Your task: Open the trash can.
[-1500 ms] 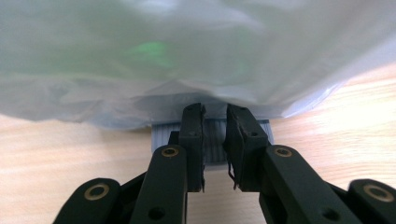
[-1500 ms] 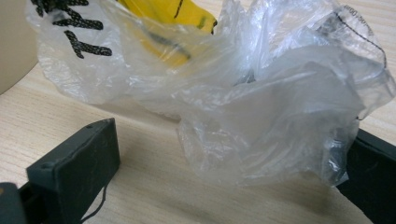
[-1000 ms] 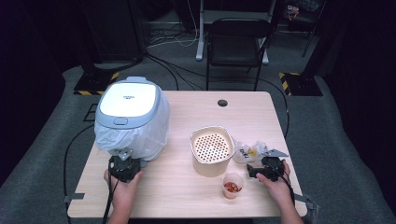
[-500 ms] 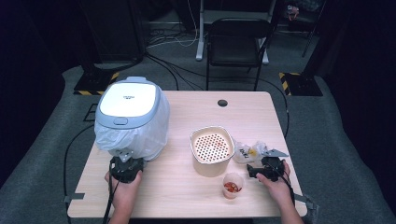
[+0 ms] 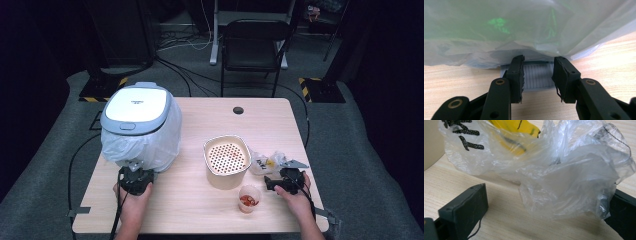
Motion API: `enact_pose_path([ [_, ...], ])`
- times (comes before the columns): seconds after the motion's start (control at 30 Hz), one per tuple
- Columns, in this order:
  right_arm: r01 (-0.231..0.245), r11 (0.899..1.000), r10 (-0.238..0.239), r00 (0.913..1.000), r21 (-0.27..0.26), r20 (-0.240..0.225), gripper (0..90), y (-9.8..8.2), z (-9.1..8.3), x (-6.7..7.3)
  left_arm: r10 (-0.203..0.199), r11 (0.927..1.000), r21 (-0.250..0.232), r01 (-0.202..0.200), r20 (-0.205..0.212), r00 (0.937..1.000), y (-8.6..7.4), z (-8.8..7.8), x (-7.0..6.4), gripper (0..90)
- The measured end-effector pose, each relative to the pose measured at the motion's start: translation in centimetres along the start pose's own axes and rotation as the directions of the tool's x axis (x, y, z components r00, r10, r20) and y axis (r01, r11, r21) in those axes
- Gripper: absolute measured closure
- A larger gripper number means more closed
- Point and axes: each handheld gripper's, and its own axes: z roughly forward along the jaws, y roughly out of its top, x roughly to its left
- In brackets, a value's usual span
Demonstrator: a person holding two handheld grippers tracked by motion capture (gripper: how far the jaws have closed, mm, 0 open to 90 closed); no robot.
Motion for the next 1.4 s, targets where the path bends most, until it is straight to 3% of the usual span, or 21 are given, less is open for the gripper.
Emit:
enact_pose_path([
  [0.03,0.008,1.000,-0.008,1.0000,0.002,0.001,0.0,0.0,0.0,-0.1,0.000,1.0000,0.002,0.000,-0.001,1.0000,0.0,0.0,0.0,60.7],
  [0.1,0.006,1.000,-0.006,1.0000,0.002,0.000,0.0,0.0,0.0,0.0,0.036,0.9991,0.022,-0.036,0.000,0.9994,0.0,0.2,0.2,60.6],
  [0.2,-0.001,1.000,0.001,1.0000,0.001,0.001,0.0,0.0,0.0,0.0,0.041,0.9988,0.027,-0.041,0.001,0.9992,-0.3,0.6,0.1,60.6],
  [0.27,0.001,1.000,-0.001,1.0000,0.000,0.001,0.0,0.0,0.0,0.0,0.049,0.9986,0.019,-0.049,-0.016,0.9987,-0.5,0.6,-0.1,61.1],
  [0.4,-0.004,1.000,0.004,1.0000,0.000,0.000,0.0,0.0,0.0,0.0,0.053,0.9984,-0.020,-0.053,0.002,0.9986,-0.8,0.7,0.0,64.2],
  [0.47,-0.005,1.000,0.005,1.0000,0.000,0.000,0.0,0.0,0.0,0.0,0.048,0.9985,-0.026,-0.047,0.013,0.9988,-0.9,0.8,0.0,64.2],
  [0.57,0.000,1.000,0.000,1.0000,0.001,0.000,0.0,0.0,0.0,0.0,0.035,0.9991,-0.023,-0.036,-0.011,0.9993,-0.9,0.7,-0.2,64.1],
  [0.77,-0.005,1.000,0.005,1.0000,0.000,-0.001,0.0,0.0,0.0,0.1,0.047,0.9978,-0.046,-0.047,0.002,0.9989,-1.1,0.8,-0.1,64.0],
  [1.1,-0.003,1.000,0.003,1.0000,0.000,-0.001,0.0,0.0,0.0,0.1,0.063,0.9975,-0.032,-0.063,0.007,0.9980,-0.9,0.8,0.1,63.9],
  [1.23,-0.007,1.000,0.007,1.0000,0.002,-0.001,0.0,0.0,0.0,0.1,0.035,0.9991,-0.025,-0.035,-0.009,0.9994,-1.0,0.7,-0.2,63.9],
  [1.4,-0.003,1.000,0.003,1.0000,0.000,-0.001,0.0,0.0,0.0,0.1,0.034,0.9990,-0.029,-0.034,-0.016,0.9993,-0.9,0.8,-0.2,64.0],
])
